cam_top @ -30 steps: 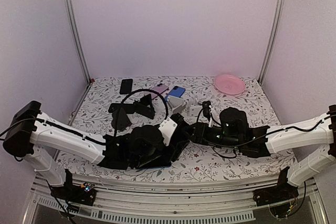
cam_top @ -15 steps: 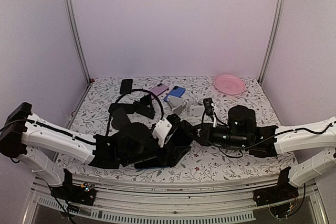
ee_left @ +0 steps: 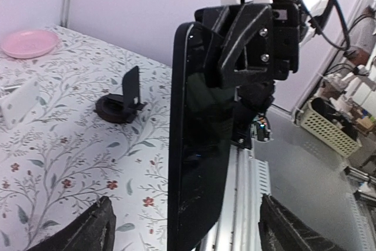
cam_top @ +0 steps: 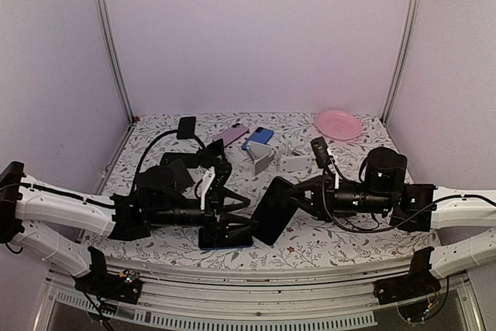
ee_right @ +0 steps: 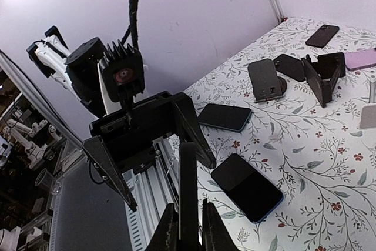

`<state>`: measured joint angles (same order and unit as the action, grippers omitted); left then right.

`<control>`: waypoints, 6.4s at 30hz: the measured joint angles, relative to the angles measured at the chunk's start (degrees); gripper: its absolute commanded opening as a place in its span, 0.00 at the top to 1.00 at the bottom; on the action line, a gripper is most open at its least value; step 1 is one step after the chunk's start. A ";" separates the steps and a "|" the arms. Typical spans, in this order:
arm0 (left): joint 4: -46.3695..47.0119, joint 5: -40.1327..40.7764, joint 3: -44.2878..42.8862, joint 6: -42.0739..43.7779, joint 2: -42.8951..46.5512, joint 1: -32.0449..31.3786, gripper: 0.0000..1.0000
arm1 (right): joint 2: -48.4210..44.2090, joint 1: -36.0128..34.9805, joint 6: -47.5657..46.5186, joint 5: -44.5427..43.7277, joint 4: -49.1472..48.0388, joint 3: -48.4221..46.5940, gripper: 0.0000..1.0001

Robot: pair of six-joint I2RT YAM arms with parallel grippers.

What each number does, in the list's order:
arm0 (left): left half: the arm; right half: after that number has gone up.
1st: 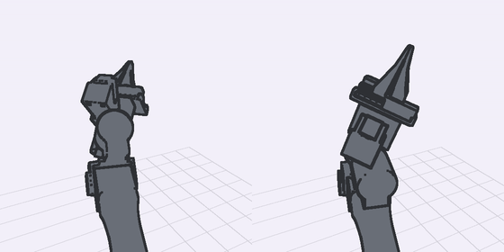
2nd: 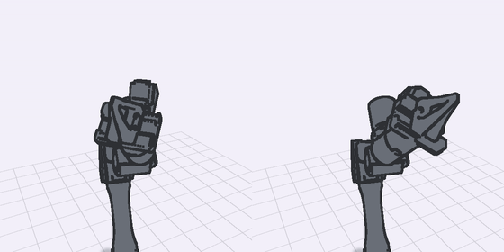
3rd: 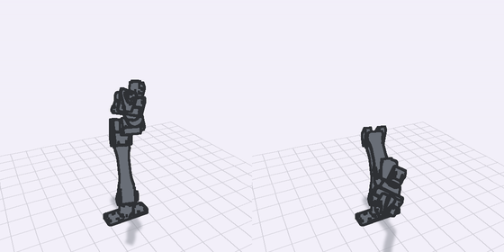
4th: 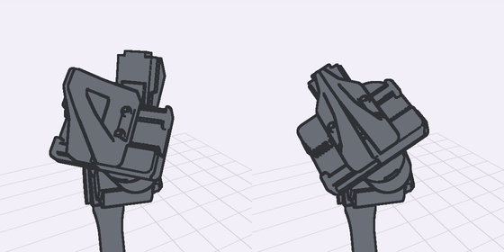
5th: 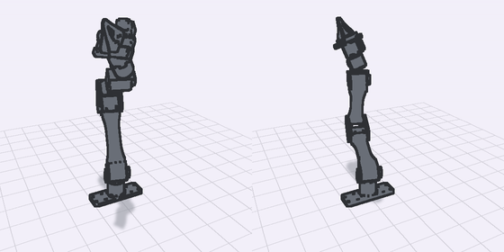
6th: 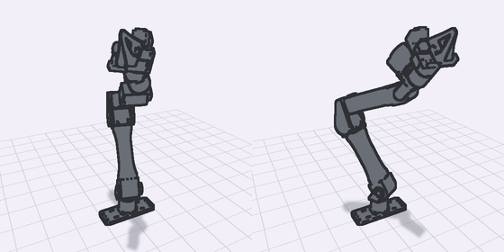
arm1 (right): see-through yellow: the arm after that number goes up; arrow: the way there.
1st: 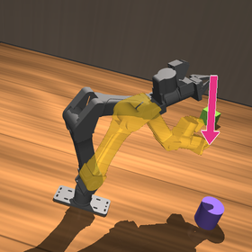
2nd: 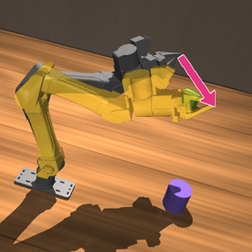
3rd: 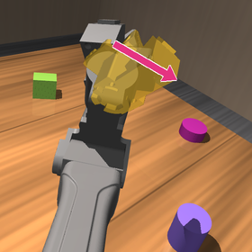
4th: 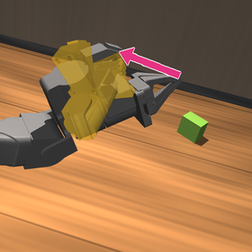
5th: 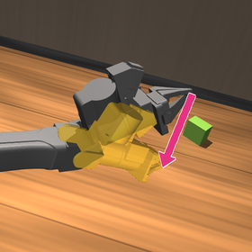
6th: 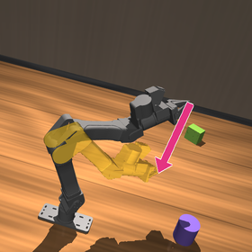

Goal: Place the phone on the phone stand
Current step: Pass from the left arm to the right, then pass from the right arm to the left, then pass from the left arm to the right, then place the phone on the phone stand.

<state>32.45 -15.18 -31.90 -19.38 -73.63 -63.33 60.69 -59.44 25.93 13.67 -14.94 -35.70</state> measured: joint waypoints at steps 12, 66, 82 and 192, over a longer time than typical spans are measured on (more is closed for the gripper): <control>5.99 -18.36 -0.07 -4.81 -6.95 0.90 0.41 | -0.44 0.00 -6.01 7.15 0.83 -0.35 0.97; -11.45 29.18 -15.17 9.68 -16.92 -10.14 1.00 | 8.41 -3.96 18.05 -30.03 7.76 -7.54 0.35; -7.50 33.40 -16.15 5.84 -21.66 -11.45 1.00 | 9.97 -3.87 16.92 -31.93 12.22 -9.46 0.63; -19.37 32.37 0.59 -9.44 13.42 -3.19 0.03 | 2.82 18.01 -1.36 -43.30 29.79 -2.91 0.75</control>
<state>13.08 17.19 -31.31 -28.82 -60.20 -66.52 63.51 -41.43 24.58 -29.63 14.85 -38.61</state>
